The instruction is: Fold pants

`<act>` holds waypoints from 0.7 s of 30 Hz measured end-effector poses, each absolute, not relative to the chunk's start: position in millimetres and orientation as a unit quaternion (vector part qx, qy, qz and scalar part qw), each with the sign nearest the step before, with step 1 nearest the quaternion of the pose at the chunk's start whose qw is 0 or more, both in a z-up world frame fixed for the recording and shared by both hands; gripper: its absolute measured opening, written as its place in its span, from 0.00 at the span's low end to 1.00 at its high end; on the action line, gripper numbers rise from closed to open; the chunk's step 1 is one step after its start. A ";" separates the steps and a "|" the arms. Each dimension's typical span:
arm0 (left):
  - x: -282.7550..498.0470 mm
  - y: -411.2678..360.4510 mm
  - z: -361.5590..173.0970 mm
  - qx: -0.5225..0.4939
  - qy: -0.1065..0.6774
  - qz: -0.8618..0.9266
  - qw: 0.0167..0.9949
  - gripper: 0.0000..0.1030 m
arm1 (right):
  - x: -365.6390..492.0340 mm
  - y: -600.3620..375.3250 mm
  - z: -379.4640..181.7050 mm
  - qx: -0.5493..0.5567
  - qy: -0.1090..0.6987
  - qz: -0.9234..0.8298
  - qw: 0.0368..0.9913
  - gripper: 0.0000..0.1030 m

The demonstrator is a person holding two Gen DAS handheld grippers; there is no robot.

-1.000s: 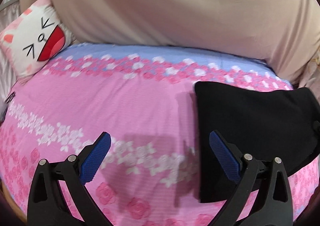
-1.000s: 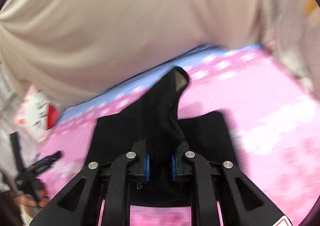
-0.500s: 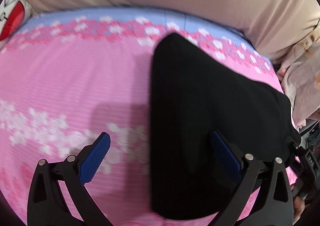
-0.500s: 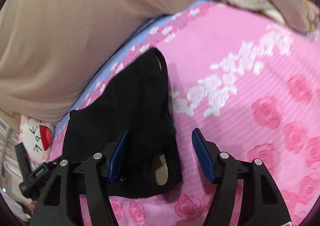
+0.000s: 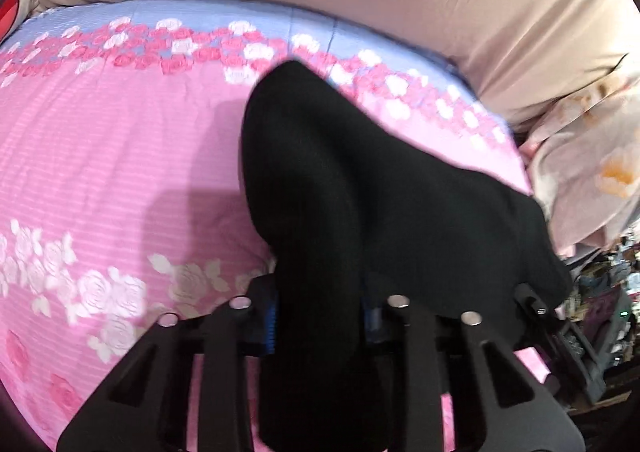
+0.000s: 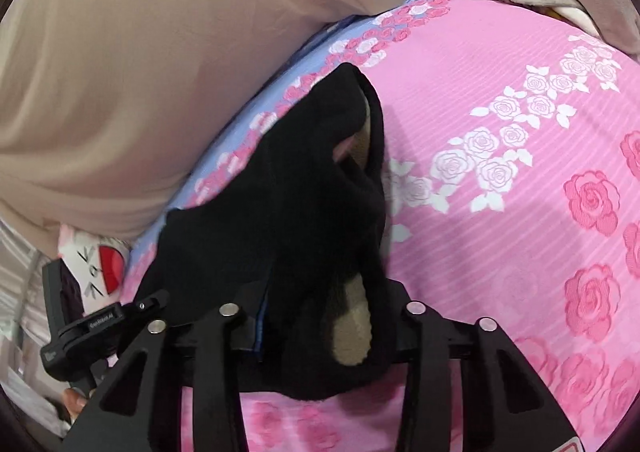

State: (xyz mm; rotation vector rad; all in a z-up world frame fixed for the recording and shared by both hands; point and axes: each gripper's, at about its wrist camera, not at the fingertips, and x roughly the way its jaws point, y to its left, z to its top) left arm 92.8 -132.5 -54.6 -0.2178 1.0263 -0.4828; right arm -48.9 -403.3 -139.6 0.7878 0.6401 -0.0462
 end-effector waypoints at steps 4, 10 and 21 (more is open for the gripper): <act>86.9 -96.7 -27.1 -0.114 0.469 -0.239 0.843 0.23 | -50.6 -364.6 -107.3 0.362 0.291 0.030 0.885 0.34; 52.1 -1.4 -8.3 -0.096 0.452 -0.178 0.869 0.26 | -42.6 -286.0 -121.3 0.343 0.334 0.109 0.871 0.39; -0.1 54.3 9.7 -0.044 0.331 -0.080 0.939 0.48 | -104.2 -309.7 -49.1 0.256 0.276 -0.050 0.925 0.32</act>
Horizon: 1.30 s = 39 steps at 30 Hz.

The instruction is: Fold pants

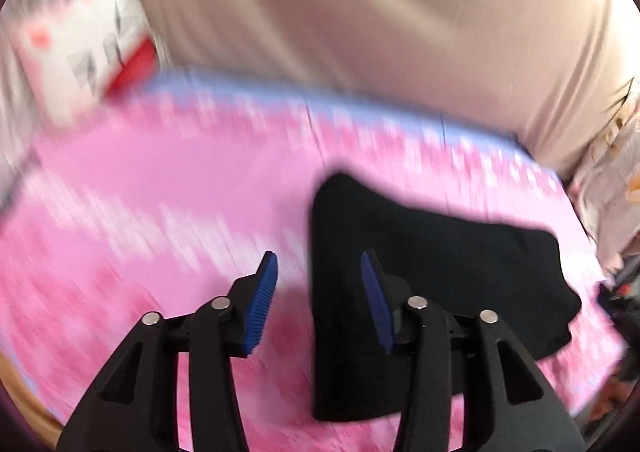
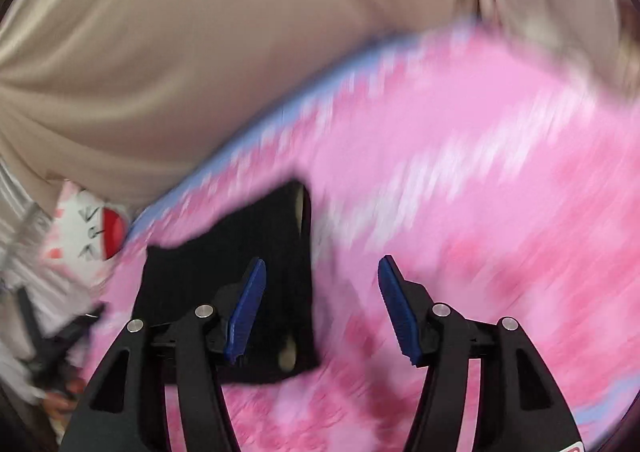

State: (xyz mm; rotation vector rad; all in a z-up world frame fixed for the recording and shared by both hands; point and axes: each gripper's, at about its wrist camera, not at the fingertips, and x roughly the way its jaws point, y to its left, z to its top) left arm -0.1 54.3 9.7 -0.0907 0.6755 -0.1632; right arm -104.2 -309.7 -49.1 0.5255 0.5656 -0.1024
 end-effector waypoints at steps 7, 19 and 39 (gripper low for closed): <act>38.3 -5.7 12.8 -0.072 0.357 -0.153 0.918 0.61 | -7.2 -231.4 -13.8 0.192 0.295 0.046 0.935 0.21; 73.2 15.6 -80.2 -0.042 0.436 -0.054 0.897 0.79 | 44.1 -268.4 -109.9 0.298 0.389 0.044 0.871 0.00; 8.9 136.5 -25.9 -0.059 0.367 0.041 0.928 0.81 | 29.0 -78.8 -104.5 0.096 0.414 0.166 0.890 0.15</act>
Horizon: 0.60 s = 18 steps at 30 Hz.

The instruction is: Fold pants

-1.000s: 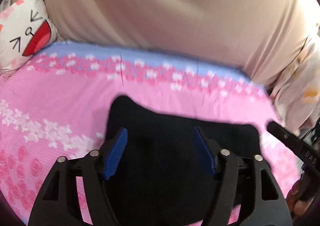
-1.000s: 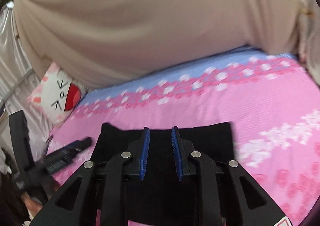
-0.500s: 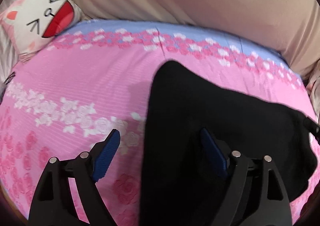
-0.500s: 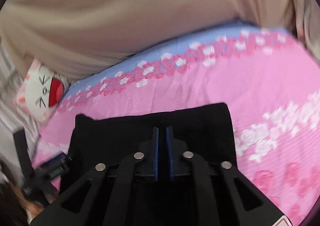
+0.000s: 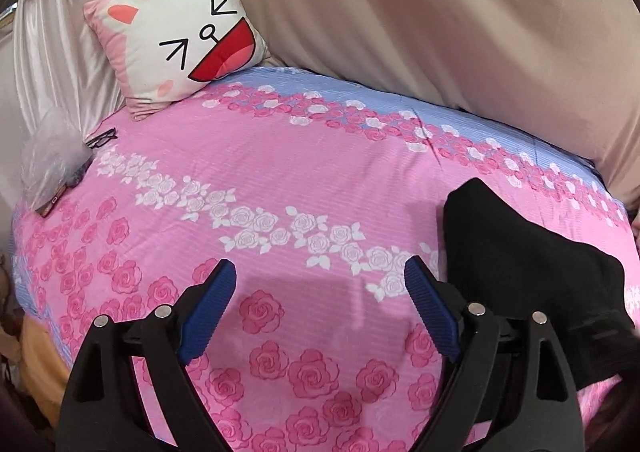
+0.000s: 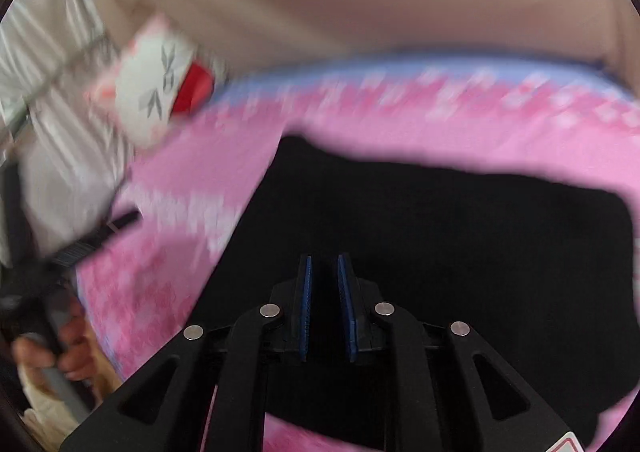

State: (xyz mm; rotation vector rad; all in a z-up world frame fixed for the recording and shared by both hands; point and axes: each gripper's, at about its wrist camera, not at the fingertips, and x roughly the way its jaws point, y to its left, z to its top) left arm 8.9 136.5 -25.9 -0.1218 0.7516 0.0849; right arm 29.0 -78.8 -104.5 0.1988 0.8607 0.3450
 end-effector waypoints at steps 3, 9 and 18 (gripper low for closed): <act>5.9 134.0 -24.3 -0.059 0.366 0.026 0.928 0.82 | 25.1 -59.2 -90.8 0.059 0.403 0.154 0.900 0.16; 5.6 121.4 -12.9 -0.041 0.346 0.002 0.937 0.85 | 10.6 -132.2 -49.4 0.101 0.357 0.073 0.926 0.14; 19.3 12.4 0.7 0.002 0.335 -0.092 0.938 0.92 | 10.4 -183.4 -63.7 0.151 0.361 0.047 0.919 0.16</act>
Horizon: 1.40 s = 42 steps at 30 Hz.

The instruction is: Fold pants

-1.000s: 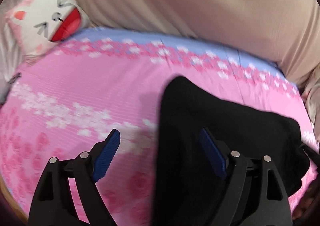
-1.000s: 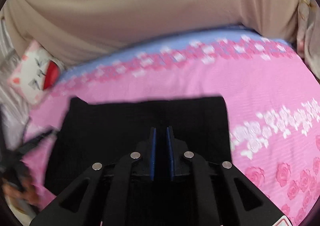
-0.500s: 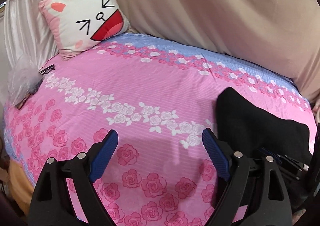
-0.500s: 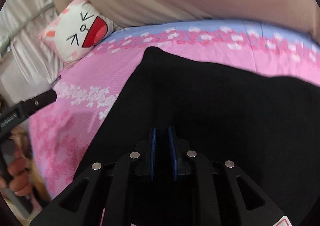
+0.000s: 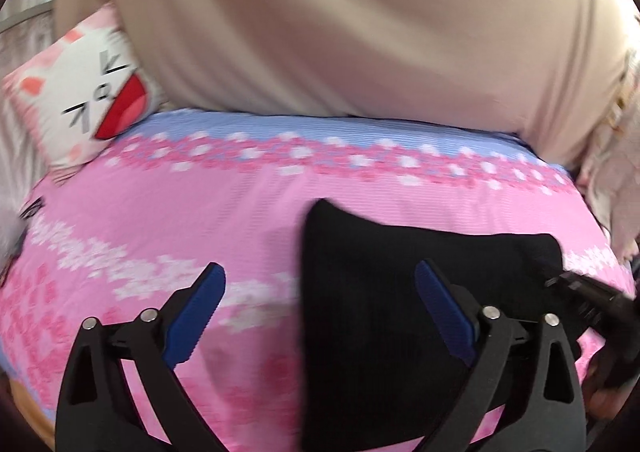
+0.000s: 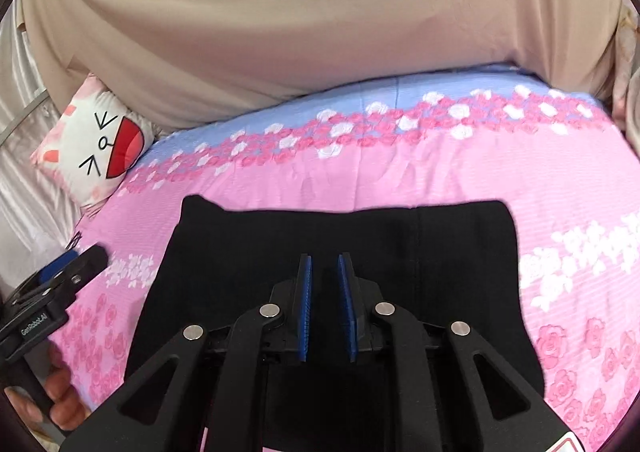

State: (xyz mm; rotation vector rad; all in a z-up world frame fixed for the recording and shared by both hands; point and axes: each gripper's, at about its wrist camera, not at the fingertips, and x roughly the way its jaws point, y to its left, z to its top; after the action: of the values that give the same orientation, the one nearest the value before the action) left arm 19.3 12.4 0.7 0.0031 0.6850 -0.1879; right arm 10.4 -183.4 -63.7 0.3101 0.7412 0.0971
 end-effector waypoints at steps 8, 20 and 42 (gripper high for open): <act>40.1 -27.6 -54.5 0.058 0.397 -0.047 0.915 0.92 | 25.5 -210.1 -96.8 0.139 0.386 0.034 0.911 0.09; 45.1 -6.3 -76.6 0.036 0.413 -0.026 0.910 0.96 | 14.2 -277.8 -108.9 0.207 0.374 -0.016 0.904 0.08; 39.2 7.0 -78.1 0.039 0.407 -0.022 0.912 0.96 | 81.2 -157.8 -110.4 0.090 0.417 0.047 0.903 0.14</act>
State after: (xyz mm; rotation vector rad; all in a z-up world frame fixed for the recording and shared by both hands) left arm 39.2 7.0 -78.1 0.0806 0.8378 -0.0449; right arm 81.2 -157.8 -110.4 0.1858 0.8618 0.0968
